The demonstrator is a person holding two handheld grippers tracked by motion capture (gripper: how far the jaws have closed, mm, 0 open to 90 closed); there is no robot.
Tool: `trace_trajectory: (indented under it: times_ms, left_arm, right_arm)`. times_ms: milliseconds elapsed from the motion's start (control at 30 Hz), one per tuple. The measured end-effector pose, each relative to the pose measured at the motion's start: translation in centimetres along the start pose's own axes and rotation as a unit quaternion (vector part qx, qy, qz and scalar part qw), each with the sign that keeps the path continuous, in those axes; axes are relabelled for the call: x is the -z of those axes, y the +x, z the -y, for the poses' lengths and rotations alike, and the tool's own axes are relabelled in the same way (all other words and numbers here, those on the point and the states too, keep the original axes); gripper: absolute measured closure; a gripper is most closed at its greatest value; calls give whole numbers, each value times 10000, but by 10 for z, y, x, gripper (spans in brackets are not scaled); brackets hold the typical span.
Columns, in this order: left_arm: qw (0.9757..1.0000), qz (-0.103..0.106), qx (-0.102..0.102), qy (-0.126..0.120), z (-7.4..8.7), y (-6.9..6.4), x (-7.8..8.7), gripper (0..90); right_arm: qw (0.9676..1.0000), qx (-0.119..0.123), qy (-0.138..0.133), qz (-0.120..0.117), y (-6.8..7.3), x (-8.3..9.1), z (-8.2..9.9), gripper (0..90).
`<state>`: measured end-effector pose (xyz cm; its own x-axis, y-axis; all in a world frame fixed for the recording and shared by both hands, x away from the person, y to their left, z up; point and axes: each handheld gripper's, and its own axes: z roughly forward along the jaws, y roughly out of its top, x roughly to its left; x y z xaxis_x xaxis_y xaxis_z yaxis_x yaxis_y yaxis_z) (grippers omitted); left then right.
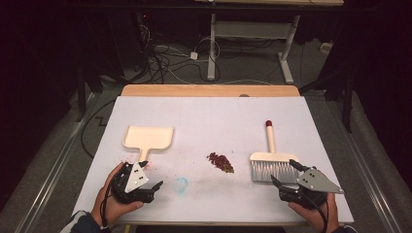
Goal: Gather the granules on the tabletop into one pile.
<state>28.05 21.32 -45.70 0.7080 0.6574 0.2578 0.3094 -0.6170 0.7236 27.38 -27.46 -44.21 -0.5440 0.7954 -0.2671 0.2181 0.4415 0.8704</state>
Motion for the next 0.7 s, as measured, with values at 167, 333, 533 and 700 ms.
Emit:
trace_trajectory:
  times_ms: [167,333,533,700]
  left_arm:
    - [10000,9,-35,53,0,-1,-2,192]
    - [10000,13,-33,62,1,-1,-2,192]
    - [10000,13,-46,87,1,-1,-2,192]
    - [9999,18,-46,104,1,-1,-3,192]
  right_arm:
    - [10000,69,35,-26,0,-1,1,237]
    - [10000,80,-12,-2,0,-1,-1,237]
    - [10000,65,-25,17,0,-1,-1,236]
    - [10000,70,-45,4,-1,-1,-1,236]
